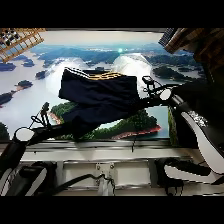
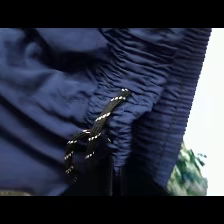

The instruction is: Fold the clothes and pants, and hang the long-sleeved shirts on hangers.

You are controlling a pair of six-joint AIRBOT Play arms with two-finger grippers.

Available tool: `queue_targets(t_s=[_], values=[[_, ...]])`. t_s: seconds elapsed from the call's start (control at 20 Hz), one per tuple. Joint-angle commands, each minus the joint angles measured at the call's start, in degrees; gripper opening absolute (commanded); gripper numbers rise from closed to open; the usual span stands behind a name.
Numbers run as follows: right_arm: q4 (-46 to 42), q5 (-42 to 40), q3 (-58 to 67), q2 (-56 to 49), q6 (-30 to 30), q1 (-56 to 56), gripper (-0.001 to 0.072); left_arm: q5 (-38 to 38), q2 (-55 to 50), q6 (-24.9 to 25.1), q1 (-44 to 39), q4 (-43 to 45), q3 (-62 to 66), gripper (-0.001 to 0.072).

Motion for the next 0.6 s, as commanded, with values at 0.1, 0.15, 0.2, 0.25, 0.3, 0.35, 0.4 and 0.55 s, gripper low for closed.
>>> queue_targets(t_s=[0.1, 0.15, 0.2, 0.25, 0.3, 0.35, 0.4, 0.55], values=[[5.9, 0.4, 0.5, 1.8, 1.9, 0.8, 0.0033, -4.9, 0.1, 4.9, 7.4, 0.6, 5.9, 0.0007], [6.1, 2.4, 0.5, 3.7, 3.5, 0.4, 0.0033, -6.2, 0.2, 5.8, 9.0, 1.5, 7.8, 0.0008], [6.1, 5.2, 0.5, 6.4, 5.5, 0.2, 0.0033, -6.4, 0.8, 5.8, 10.2, 2.9, 9.7, 0.0008], [6.0, 8.2, 0.5, 9.4, 7.7, 0.2, 0.0033, -6.4, 1.9, 6.4, 11.4, 5.1, 12.0, 0.0007], [6.0, 11.5, 0.5, 13.3, 9.7, 0.1, 0.0034, -6.5, 3.2, 7.9, 12.5, 8.0, 14.1, 0.0007], [5.8, 14.3, 0.5, 17.2, 11.6, 0.1, 0.0034, -6.5, 4.9, 8.4, 13.6, 11.8, 16.3, 0.0007], [5.0, 17.0, 0.5, 21.7, 13.7, 0.1, 0.0034, -6.8, 6.6, 8.4, 14.5, 15.2, 18.3, 0.0007], [-0.5, 20.9, 0.5, 33.2, 22.5, 0.1, 0.0034, -8.0, 11.5, 8.4, 15.9, 24.6, 22.9, 0.0006]])
